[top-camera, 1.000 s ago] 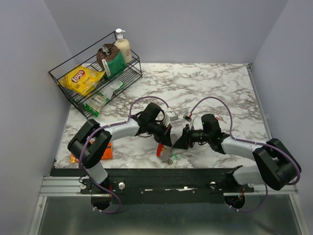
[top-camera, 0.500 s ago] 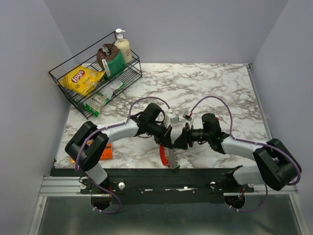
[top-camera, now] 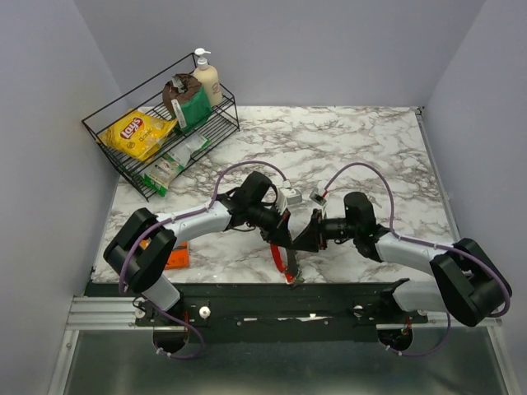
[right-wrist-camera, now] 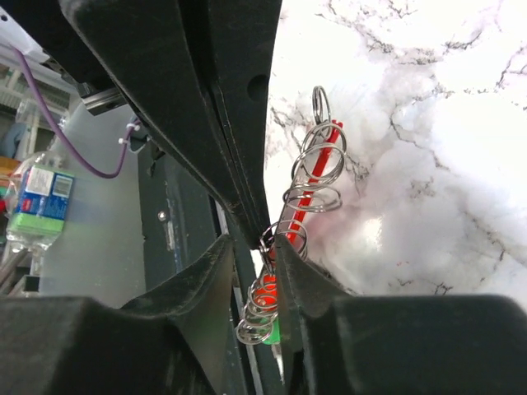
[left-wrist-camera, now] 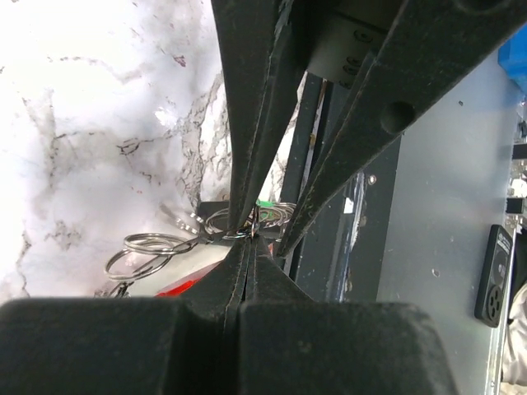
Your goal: Put the keys on the keyring
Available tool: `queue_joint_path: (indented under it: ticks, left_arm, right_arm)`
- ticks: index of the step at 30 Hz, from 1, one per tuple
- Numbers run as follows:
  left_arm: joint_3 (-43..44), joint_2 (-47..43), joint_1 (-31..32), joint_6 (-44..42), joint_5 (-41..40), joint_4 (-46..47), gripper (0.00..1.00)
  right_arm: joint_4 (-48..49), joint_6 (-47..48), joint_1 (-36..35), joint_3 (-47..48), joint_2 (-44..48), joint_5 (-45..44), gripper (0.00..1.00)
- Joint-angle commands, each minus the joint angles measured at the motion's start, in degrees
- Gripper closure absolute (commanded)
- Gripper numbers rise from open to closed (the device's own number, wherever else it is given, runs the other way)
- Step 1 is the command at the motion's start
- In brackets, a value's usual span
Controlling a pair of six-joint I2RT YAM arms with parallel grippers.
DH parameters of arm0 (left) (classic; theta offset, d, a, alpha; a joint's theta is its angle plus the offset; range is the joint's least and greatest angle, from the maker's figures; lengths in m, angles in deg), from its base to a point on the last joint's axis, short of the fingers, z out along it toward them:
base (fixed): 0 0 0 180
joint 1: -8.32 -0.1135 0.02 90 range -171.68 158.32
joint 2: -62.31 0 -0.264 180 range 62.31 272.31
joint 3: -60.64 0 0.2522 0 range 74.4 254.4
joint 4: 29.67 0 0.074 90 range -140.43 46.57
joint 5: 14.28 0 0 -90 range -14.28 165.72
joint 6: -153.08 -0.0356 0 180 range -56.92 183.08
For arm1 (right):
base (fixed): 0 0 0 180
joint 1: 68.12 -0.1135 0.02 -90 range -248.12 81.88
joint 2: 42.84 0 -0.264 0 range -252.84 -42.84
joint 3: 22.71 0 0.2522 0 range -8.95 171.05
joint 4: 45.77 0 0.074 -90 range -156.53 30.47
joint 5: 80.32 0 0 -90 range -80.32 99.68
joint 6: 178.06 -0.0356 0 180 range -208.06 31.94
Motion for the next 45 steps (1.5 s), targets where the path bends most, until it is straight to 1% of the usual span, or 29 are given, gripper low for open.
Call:
queue_joint_path:
  ticks: [1,3,8,14,20,26,28,29,30,32,33,34,37,39,41,42,43,45]
  left_arm:
    - [1.2,-1.1,0.2,-1.2,-3.3,-1.0,1.0]
    - [1.2,-1.4,0.1,-1.6,-3.7,-1.7,1.0]
    - [0.9,-2.3,0.2,-1.6,-3.8,-1.8,1.0]
    - [1.1,-3.0,0.1,-1.4,-3.4,-1.1,1.0]
    - [1.0,-3.7,0.2,-1.4,-1.8,-1.1,1.0]
    - [0.3,-4.1,0.2,-0.7,-1.1,0.3,1.0]
    - [0.4,-3.9,0.2,-0.7,-1.4,0.4,1.0]
    - [0.3,-3.8,0.2,-0.5,-1.5,0.4,1.0]
    - [0.4,-3.7,0.1,-0.5,-1.5,0.5,1.0]
    - [0.6,-3.2,0.2,-0.4,-1.2,0.8,1.0]
    - [0.7,-3.1,0.2,-0.3,-1.2,0.9,1.0]
    - [0.8,-3.0,0.2,-0.2,-1.4,0.9,1.0]
    - [0.7,-3.2,0.2,-0.2,-2.3,0.7,1.0]
    - [0.2,-4.4,0.1,0.2,-4.7,0.7,1.0]
    - [-1.1,-6.6,0.0,1.3,-7.9,1.5,0.85]
    - [-1.7,-7.8,-0.4,2.3,-8.6,3.0,0.76]
    - [-2.5,-8.9,-0.7,3.2,-9.5,3.8,0.58]
    - [-4.9,-12.9,-1.8,4.5,-12.2,6.6,0.47]
  right_arm:
    - [-1.6,0.0,-0.2,-0.6,3.4,0.9,0.6]
    - [-2.2,0.3,-0.2,-0.6,4.1,-0.3,0.53]
    - [-3.2,0.3,-0.2,-0.3,5.5,-0.1,0.53]
    - [-2.1,0.0,-0.2,-0.6,3.9,0.8,0.53]
    - [-3.5,0.6,-0.2,-0.1,3.4,-0.9,0.52]
    - [-2.7,0.4,-0.2,0.0,2.7,-0.4,0.53]
    - [-2.2,0.1,-0.2,-0.2,2.8,0.0,0.59]
    - [-2.1,0.1,-0.2,-0.3,3.0,0.0,0.64]
    - [-2.1,0.1,-0.2,-0.3,3.1,0.0,0.75]
    - [-2.0,-0.1,-0.2,-0.3,3.2,0.1,0.83]
    - [-1.9,-0.2,-0.2,-0.2,3.2,0.1,0.94]
    - [-2.0,-0.3,-0.2,-0.2,3.1,0.3,0.99]
    - [-2.4,-0.3,-0.2,-0.1,4.0,0.3,1.0]
    - [-3.0,0.2,-0.2,0.0,5.1,-0.4,0.99]
    - [-4.4,0.8,-0.2,0.4,7.0,-1.2,0.99]
    - [-5.0,1.1,-0.2,0.7,7.6,-1.6,0.99]
    - [-6.0,1.2,-0.2,1.2,8.7,-2.1,0.99]
    - [-6.6,1.5,-0.2,1.6,10.0,-3.1,0.99]
